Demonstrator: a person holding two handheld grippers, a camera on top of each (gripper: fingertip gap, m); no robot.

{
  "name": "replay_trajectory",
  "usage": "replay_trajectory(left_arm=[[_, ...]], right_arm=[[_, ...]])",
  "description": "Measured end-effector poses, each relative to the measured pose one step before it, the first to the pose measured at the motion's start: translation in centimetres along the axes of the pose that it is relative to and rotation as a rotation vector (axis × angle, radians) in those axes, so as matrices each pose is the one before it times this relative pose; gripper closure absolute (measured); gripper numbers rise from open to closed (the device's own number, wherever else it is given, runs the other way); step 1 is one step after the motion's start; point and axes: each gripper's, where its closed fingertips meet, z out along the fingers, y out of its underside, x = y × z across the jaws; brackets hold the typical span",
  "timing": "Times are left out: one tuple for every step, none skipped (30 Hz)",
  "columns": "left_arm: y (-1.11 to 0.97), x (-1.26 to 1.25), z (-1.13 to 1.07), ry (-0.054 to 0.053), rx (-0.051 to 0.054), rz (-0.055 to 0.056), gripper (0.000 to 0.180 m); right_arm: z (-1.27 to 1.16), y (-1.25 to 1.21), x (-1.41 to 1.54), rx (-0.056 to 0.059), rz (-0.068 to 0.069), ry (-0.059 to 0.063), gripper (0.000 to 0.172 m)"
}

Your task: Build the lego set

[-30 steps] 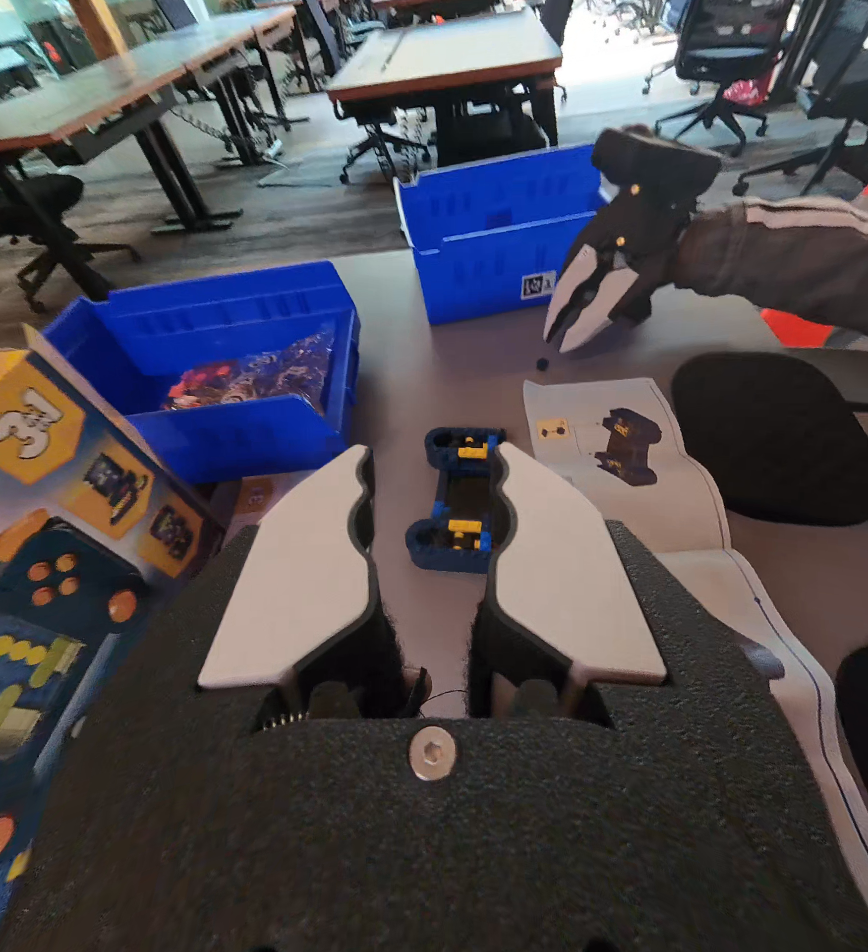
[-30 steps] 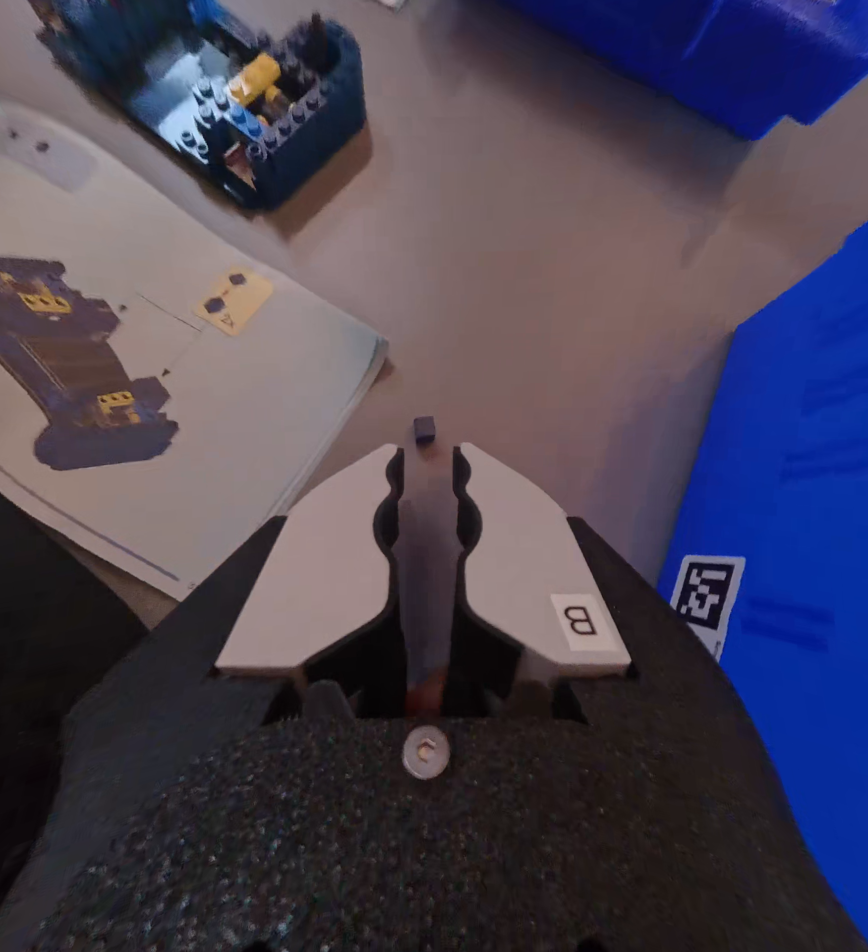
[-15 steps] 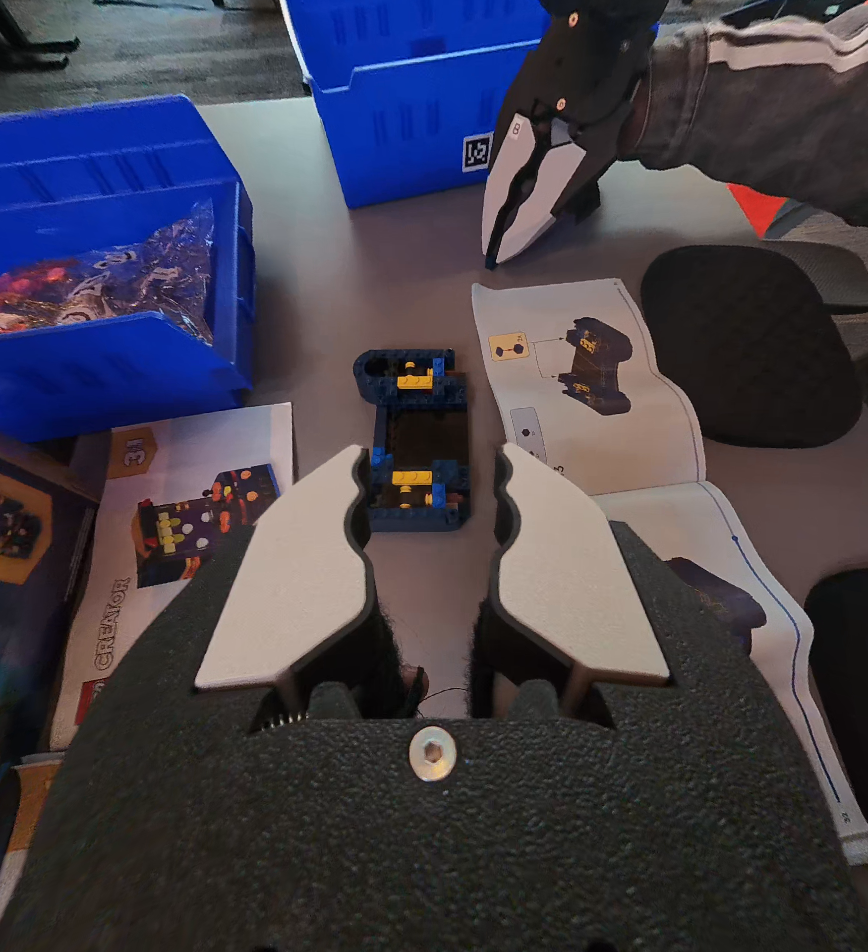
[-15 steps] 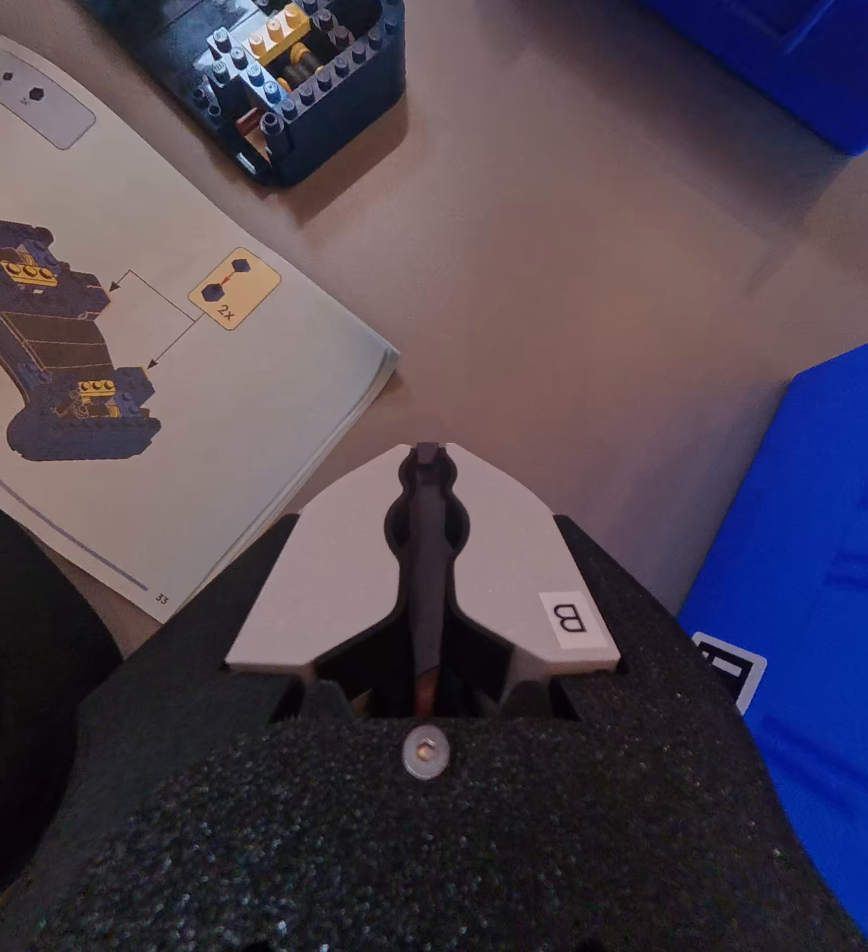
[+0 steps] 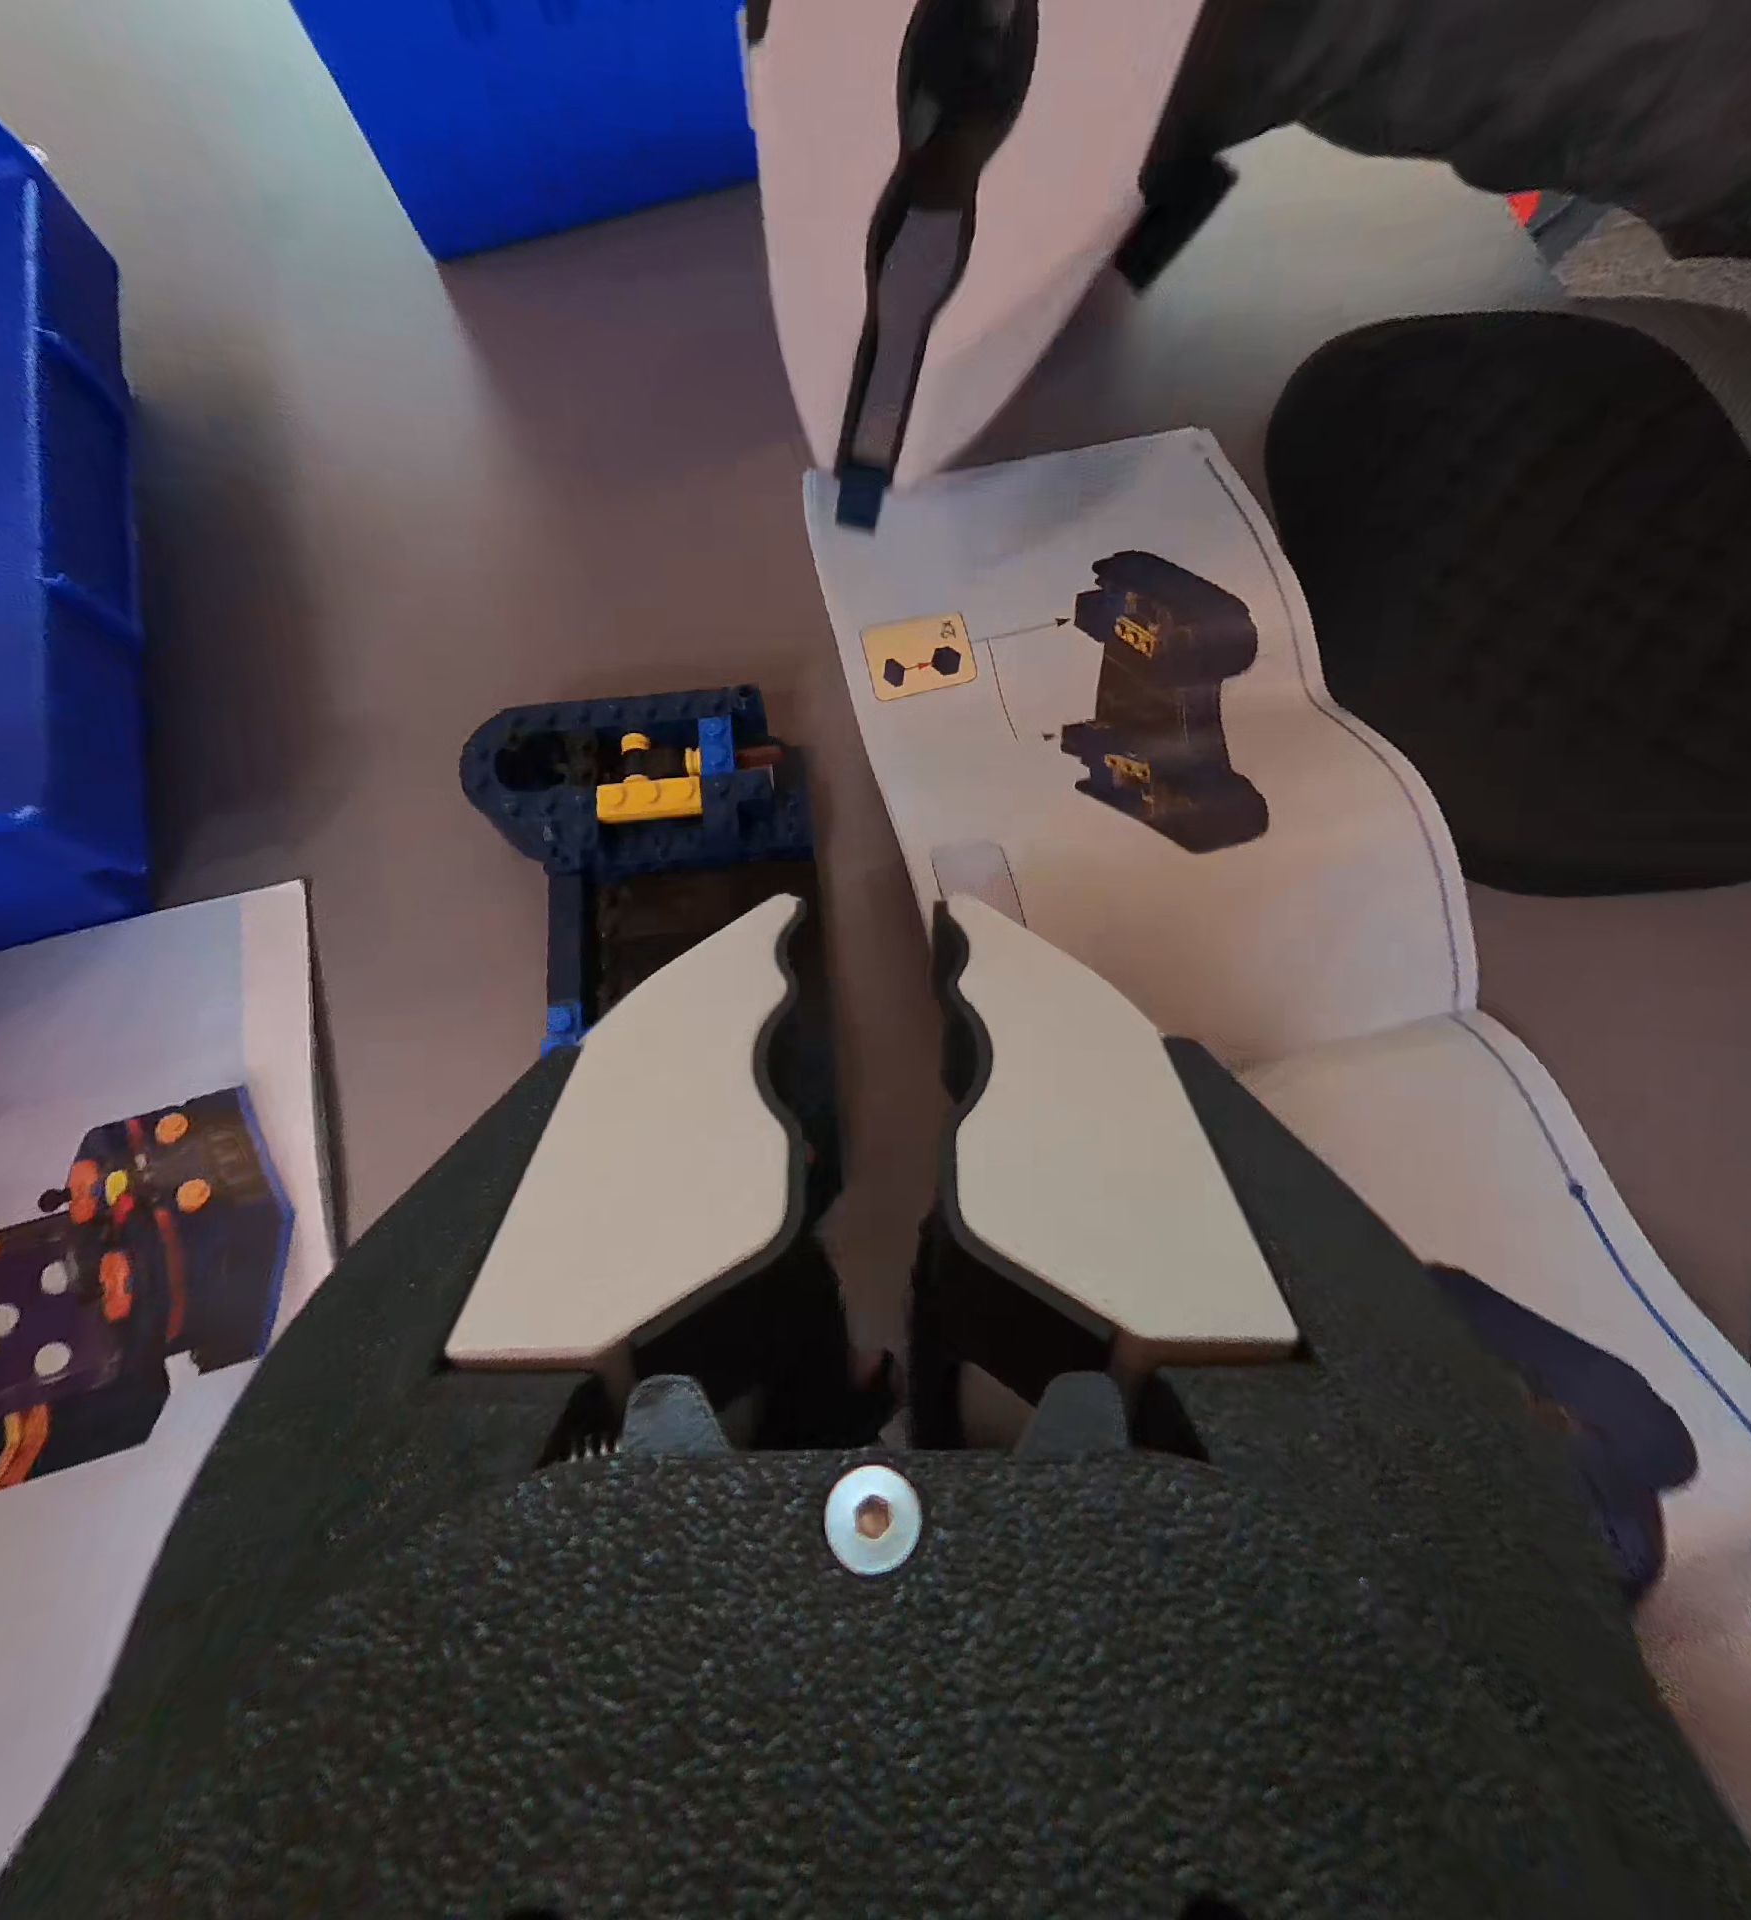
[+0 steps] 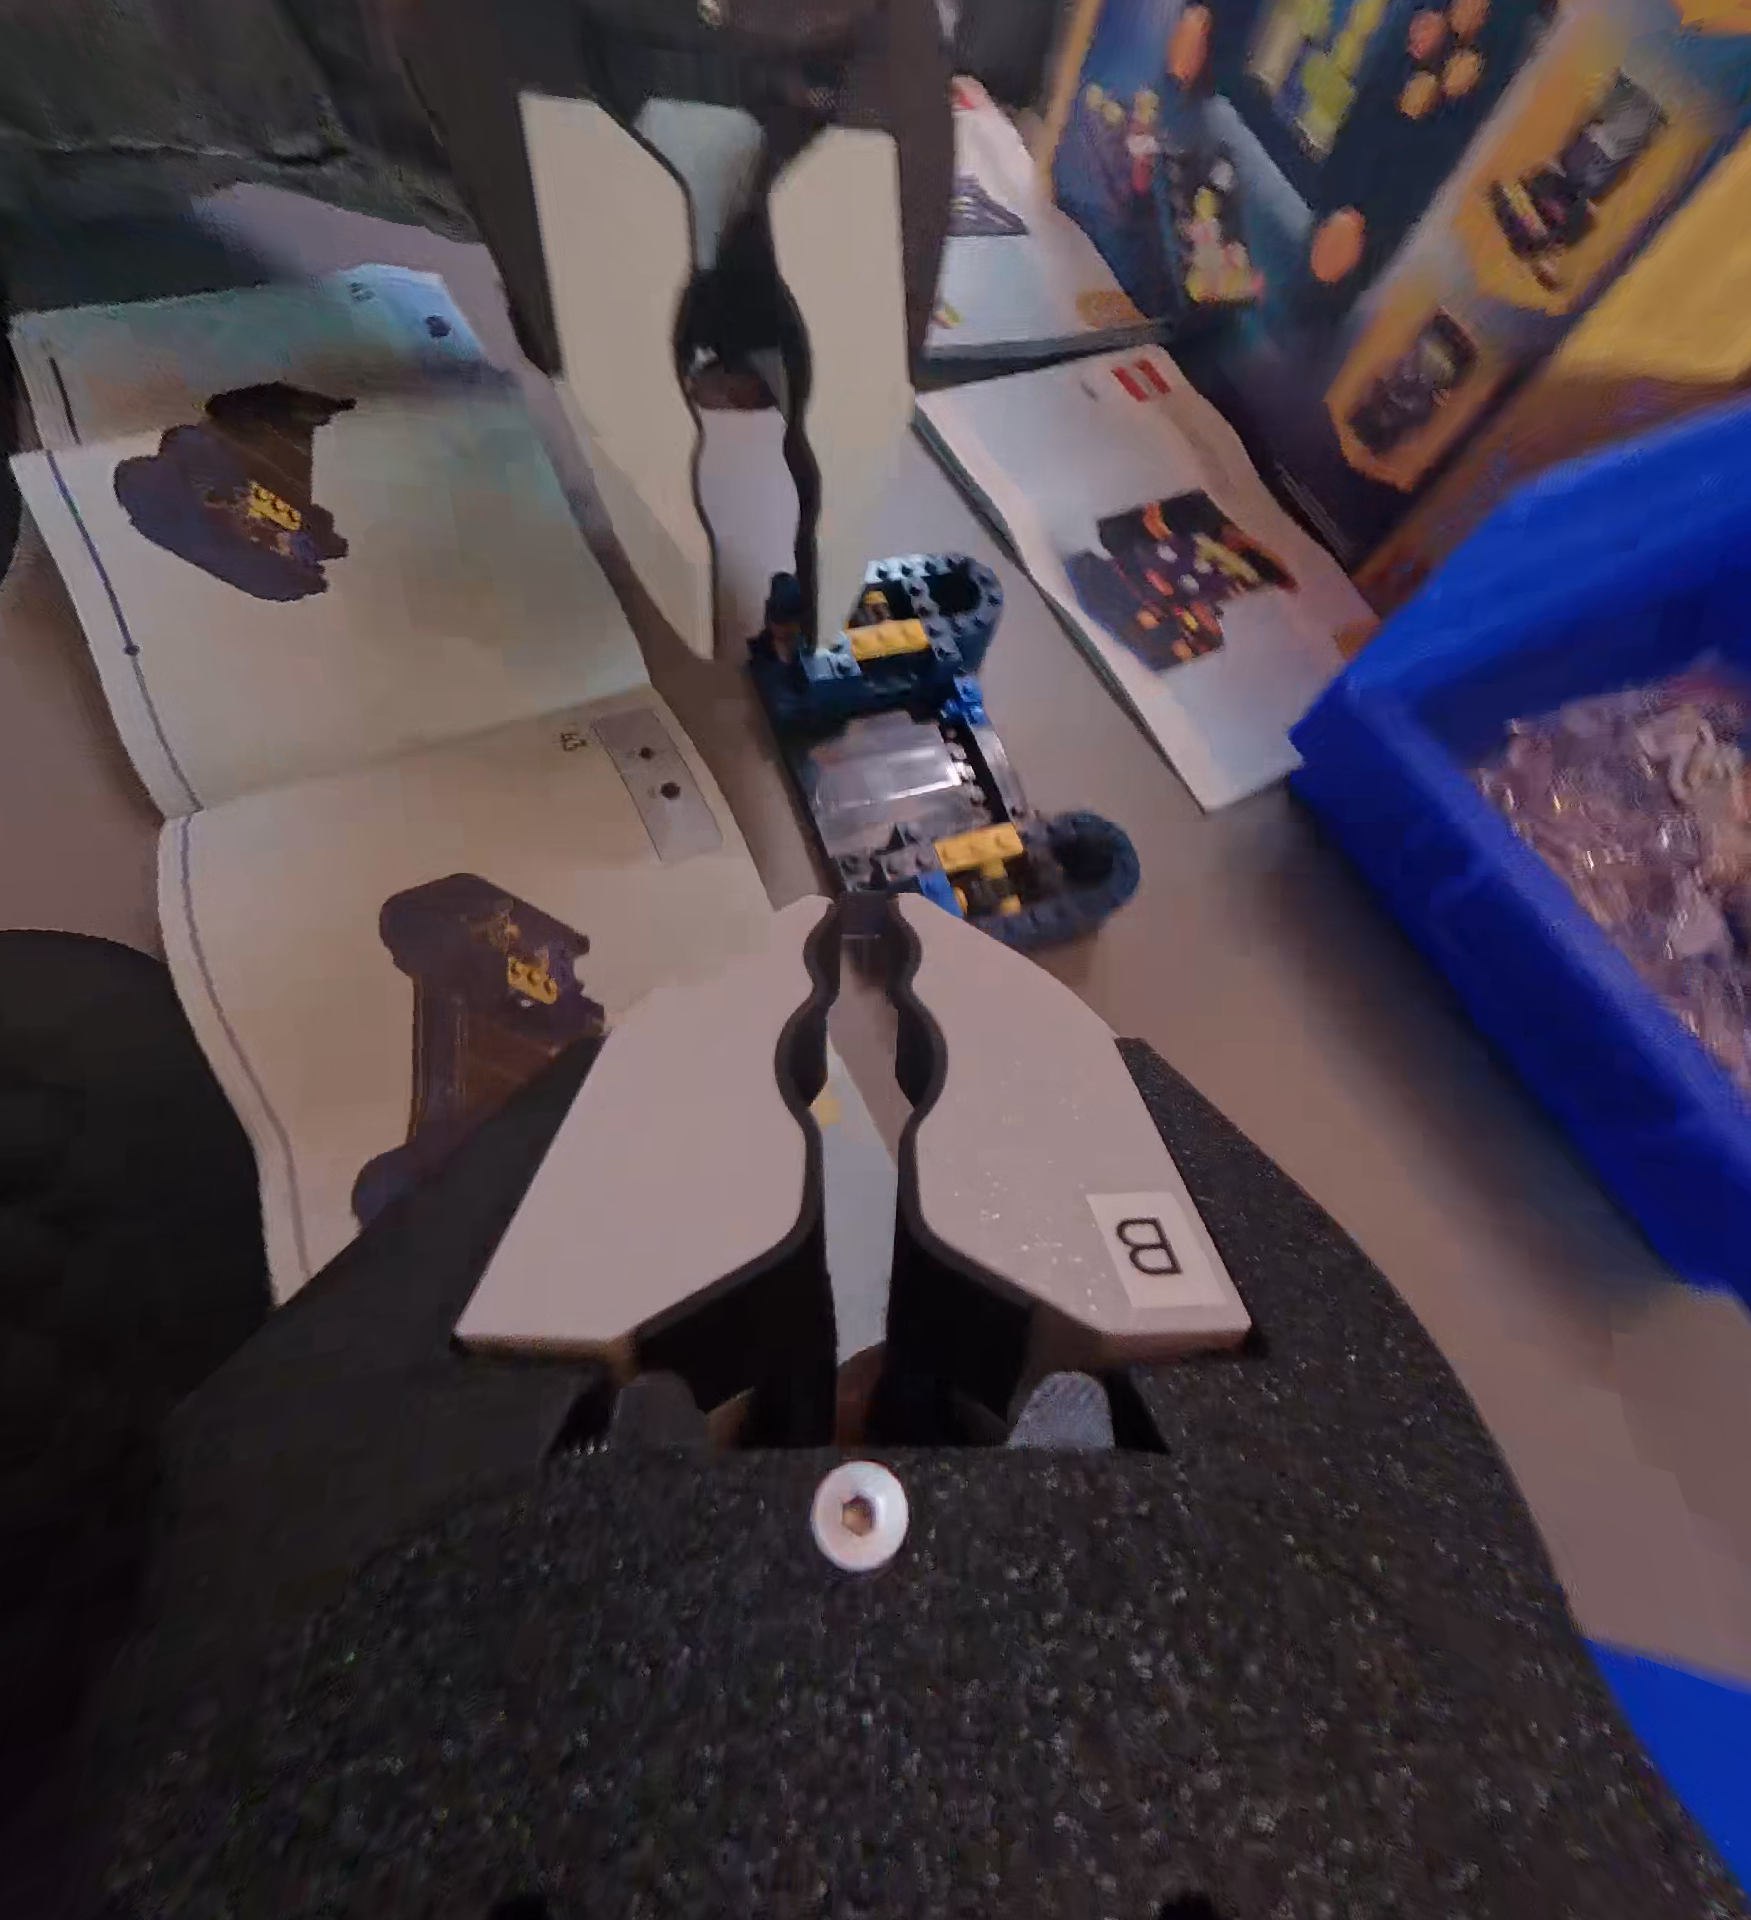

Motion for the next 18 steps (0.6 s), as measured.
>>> replay_trajectory(left_arm=[[-0.129, -0.051, 0.633, -0.0165, 0.0068, -0.0067, 0.163], [-0.013, -0.111, 0.574, -0.0186, 0.0014, -0.0101, 0.167], [0.119, -0.215, 0.511, -0.0239, -0.0044, -0.0131, 0.169], [0.203, -0.198, 0.460, -0.0209, -0.0108, -0.0112, 0.169], [0.268, -0.184, 0.401, -0.0195, -0.0158, -0.0083, 0.169], [0.202, -0.211, 0.336, -0.0212, -0.0125, -0.0085, 0.169], [0.180, -0.156, 0.288, -0.0154, -0.0133, -0.0079, 0.166], [0.173, -0.081, 0.245, -0.0095, -0.0153, -0.0057, 0.165], [0.136, -0.062, 0.211, -0.0075, -0.0118, -0.0036, 0.163], [0.043, -0.131, 0.153, -0.0116, -0.0036, -0.0056, 0.161], [0.024, -0.007, 0.123, -0.0015, -0.0002, -0.0068, 0.160], [-0.017, 0.160, 0.099, 0.0107, 0.0030, -0.0067, 0.160], [-0.011, 0.133, 0.081, 0.0105, 0.0028, -0.0113, 0.160], [-0.017, 0.034, 0.061, 0.0039, 0.0023, -0.0128, 0.158], [-0.035, 0.029, 0.056, 0.0042, 0.0035, -0.0074, 0.158], [0.005, -0.065, 0.072, -0.0020, 0.0013, -0.0080, 0.156], [0.035, -0.026, 0.074, 0.0002, -0.0016, -0.0054, 0.155], [0.055, 0.170, 0.113, 0.0125, -0.0019, -0.0010, 0.155]], right_arm=[[0.967, -0.224, -0.035, -0.0144, -0.0462, -0.0141, 0.165], [0.883, 0.018, 0.089, -0.0215, -0.0429, -0.0098, 0.164], [0.792, 0.129, 0.098, -0.0203, -0.0366, -0.0106, 0.165], [0.672, 0.129, 0.063, -0.0132, -0.0218, -0.0148, 0.165], [0.565, 0.073, 0.062, -0.0080, -0.0057, -0.0172, 0.165], [0.460, -0.031, -0.004, 0.0014, 0.0006, -0.0196, 0.165], [0.369, -0.092, -0.030, 0.0056, -0.0025, -0.0149, 0.165], [0.299, -0.044, 0.001, 0.0020, -0.0068, -0.0062, 0.165], [0.271, 0.066, 0.051, -0.0062, -0.0075, -0.0002, 0.165], [0.236, 0.105, 0.025, -0.0079, -0.0046, -0.0005, 0.165], [0.215, 0.072, -0.014, -0.0039, -0.0001, -0.0018, 0.165], [0.194, 0.092, -0.015, -0.0039, 0.0018, -0.0014, 0.165], [0.162, 0.143, 0.027, -0.0059, -0.0003, 0.0017, 0.165], [0.126, 0.164, 0.085, -0.0076, -0.0029, 0.0062, 0.165], [0.109, 0.171, 0.084, -0.0089, -0.0039, 0.0062, 0.165], [0.094, 0.135, 0.011, -0.0095, -0.0038, -0.0002, 0.165], [0.070, 0.101, 0.022, -0.0091, -0.0019, 0.0010, 0.165], [0.043, 0.003, -0.014, -0.0050, -0.0010, -0.0020, 0.165]])
